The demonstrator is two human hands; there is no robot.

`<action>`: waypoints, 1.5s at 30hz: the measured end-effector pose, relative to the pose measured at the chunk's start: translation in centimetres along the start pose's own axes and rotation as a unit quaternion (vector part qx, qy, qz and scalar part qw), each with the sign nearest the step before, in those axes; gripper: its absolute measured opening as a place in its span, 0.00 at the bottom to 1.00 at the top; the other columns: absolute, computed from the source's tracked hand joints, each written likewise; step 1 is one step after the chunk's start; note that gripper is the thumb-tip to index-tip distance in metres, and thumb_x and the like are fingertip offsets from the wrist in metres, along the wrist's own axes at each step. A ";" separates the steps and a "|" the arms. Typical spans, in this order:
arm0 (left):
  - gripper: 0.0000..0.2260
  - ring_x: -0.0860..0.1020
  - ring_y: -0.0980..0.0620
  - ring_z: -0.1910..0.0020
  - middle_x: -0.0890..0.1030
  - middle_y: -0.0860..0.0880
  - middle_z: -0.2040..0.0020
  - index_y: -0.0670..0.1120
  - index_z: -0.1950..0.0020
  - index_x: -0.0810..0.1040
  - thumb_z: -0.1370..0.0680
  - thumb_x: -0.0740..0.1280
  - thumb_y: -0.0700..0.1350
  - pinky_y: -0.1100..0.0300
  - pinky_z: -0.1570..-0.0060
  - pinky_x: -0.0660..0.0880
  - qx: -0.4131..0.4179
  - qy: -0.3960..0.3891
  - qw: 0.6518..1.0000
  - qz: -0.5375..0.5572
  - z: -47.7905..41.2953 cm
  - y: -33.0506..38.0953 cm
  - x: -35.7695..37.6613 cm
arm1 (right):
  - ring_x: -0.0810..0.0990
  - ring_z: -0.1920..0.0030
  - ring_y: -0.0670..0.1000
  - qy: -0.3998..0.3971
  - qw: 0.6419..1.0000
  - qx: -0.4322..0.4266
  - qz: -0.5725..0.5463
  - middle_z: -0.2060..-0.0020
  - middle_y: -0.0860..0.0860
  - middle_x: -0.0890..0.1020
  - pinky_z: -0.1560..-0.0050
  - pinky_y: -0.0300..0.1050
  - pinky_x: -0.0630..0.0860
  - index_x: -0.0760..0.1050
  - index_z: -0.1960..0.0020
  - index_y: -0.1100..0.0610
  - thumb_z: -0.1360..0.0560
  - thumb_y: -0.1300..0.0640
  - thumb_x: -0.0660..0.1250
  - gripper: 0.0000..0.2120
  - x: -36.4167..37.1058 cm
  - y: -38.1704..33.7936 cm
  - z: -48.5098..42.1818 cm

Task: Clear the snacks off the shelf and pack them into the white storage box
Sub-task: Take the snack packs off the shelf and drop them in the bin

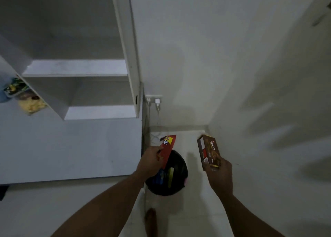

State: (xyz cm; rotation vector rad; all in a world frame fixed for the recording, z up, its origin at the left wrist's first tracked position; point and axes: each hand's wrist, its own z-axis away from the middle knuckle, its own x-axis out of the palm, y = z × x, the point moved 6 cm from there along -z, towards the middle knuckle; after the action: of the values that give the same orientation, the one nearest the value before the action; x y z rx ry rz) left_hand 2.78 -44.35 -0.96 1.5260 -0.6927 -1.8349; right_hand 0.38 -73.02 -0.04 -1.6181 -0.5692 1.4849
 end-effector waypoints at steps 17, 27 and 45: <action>0.08 0.80 0.45 0.49 0.80 0.46 0.47 0.49 0.47 0.80 0.25 0.71 0.46 0.55 0.50 0.77 -0.325 -0.030 0.943 0.066 -5.2 -15.4 18.1 | 0.80 0.72 0.44 -0.161 0.966 0.200 -0.037 0.70 0.52 0.81 0.72 0.36 0.75 0.79 0.61 0.57 0.23 0.55 0.70 0.09 13.6 16.8 -6.0; 0.07 0.80 0.49 0.53 0.81 0.49 0.51 0.51 0.45 0.77 0.22 0.68 0.48 0.53 0.52 0.79 -0.433 0.011 0.894 0.118 -8.9 -27.9 28.8 | 0.83 0.58 0.52 -0.251 0.912 0.325 0.006 0.61 0.51 0.84 0.51 0.57 0.81 0.79 0.54 0.51 0.23 0.36 0.61 0.19 28.8 31.0 -7.1; 0.27 0.72 0.42 0.33 0.72 0.43 0.31 0.43 0.25 0.64 0.21 0.66 0.52 0.57 0.43 0.67 -0.394 -0.072 0.910 0.105 -12.6 -24.4 29.0 | 0.79 0.49 0.57 -0.265 0.923 0.278 0.038 0.51 0.57 0.81 0.52 0.44 0.70 0.77 0.45 0.61 0.25 0.46 0.54 0.23 29.8 26.7 -10.6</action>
State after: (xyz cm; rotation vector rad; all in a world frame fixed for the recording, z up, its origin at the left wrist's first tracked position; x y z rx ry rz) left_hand 8.27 -50.29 -40.06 0.7596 -0.1149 -1.7507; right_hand 10.72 -66.65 -39.64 -0.8035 -0.3222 1.9406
